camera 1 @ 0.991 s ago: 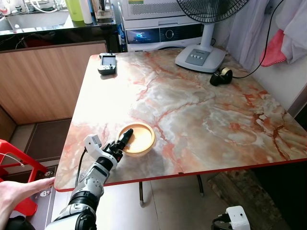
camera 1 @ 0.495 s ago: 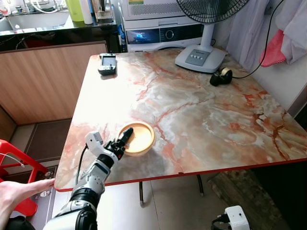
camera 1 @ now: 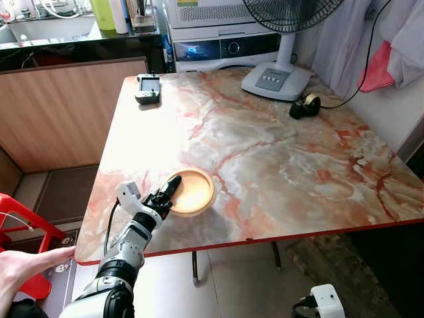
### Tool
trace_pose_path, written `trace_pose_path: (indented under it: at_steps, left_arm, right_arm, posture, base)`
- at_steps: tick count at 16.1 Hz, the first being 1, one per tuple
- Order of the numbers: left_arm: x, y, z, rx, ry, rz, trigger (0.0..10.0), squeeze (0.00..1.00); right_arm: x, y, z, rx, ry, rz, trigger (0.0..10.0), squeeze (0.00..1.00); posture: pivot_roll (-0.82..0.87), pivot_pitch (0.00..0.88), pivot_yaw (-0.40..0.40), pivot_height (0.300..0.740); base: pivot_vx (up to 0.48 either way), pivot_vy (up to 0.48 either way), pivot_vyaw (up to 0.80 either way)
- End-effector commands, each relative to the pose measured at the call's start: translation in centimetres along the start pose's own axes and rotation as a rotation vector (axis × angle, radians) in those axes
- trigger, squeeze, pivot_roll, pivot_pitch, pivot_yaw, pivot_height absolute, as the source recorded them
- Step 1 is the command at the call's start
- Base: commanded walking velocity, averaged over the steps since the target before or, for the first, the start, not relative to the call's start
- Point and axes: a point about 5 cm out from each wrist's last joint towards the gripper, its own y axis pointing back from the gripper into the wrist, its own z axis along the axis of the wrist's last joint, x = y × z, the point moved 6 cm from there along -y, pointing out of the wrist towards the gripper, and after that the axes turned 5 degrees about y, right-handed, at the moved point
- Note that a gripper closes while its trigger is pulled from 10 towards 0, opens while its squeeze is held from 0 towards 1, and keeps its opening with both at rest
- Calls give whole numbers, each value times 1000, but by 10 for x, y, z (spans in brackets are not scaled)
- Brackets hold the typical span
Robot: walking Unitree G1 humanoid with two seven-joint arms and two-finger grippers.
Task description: Restocking fridge
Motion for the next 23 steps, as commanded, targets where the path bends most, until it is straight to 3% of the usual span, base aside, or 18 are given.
trace_pose_path:
  at_steps: [1, 5, 7, 11, 12, 13, 14, 16, 17, 19, 21, 23]
  left_arm:
    - [9, 5, -1, 13, -15, 36, 0, 0]
    - [3, 5, 16, -46, -51, 8, 0, 0]
    - [-11, 0, 33, -105, -105, -33, 0, 0]
    - [-27, -3, 49, -165, -176, -50, 0, 0]
    - [-30, -4, 56, -192, -227, -32, 2745, 0]
    - [-31, -4, 59, -204, -247, -23, 2745, 0]
    - [-37, -4, 65, -229, -314, -10, 10000, 0]
    - [-42, -4, 67, -238, -370, -2, 10000, 0]
    - [-56, -7, 72, -267, -502, 17, 10000, 0]
    - [-66, -6, 74, -293, -640, 33, 10000, 0]
    - [-64, 0, 83, -337, -734, 79, 10000, 0]
    - [-56, 8, 89, -373, -777, 133, 10000, 0]
  right_arm:
    - [-3, 1, -2, 10, 3, -4, 10000, 0]
    - [-3, 1, -2, 9, -1, -4, 10000, 0]
    - [-5, 1, -1, 0, -21, -25, 10000, 0]
    - [-5, 1, -1, -5, -37, -31, 10000, 0]
    - [-4, 1, -1, -7, -39, -30, 10000, 0]
    - [-4, 1, -1, -7, -40, -30, 10000, 0]
    - [-4, 1, -1, -10, -49, -33, 10000, 0]
    - [-4, 1, -2, -11, -56, -38, 10000, 0]
    - [-4, 1, -2, -15, -82, -51, 10000, 0]
    - [-3, 1, -3, -21, -107, -62, 10000, 0]
    - [-2, 1, -3, -29, -127, -73, 10000, 0]
    - [-3, 1, -3, -47, -163, -91, 10000, 0]
  posture:
    - [-1, 0, -19, 740]
    - [2, 0, -18, 740]
    - [3, 0, -16, 740]
    - [4, 0, -8, 740]
    - [6, 0, 0, 740]
    - [5, 0, 1, 740]
    - [5, 0, 1, 740]
    - [7, 0, 7, 740]
    - [3, 0, 27, 740]
    - [-7, 0, 41, 740]
    - [-17, 0, 52, 740]
    - [-30, 0, 55, 740]
  base:
    - [0, 0, 0]
    - [0, 0, 0]
    - [0, 0, 0]
    - [0, 0, 0]
    - [0, 0, 0]
    - [0, 0, 0]
    - [0, 0, 0]
    - [0, 0, 0]
    - [0, 0, 0]
    - [0, 0, 0]
    - [0, 0, 0]
    - [0, 0, 0]
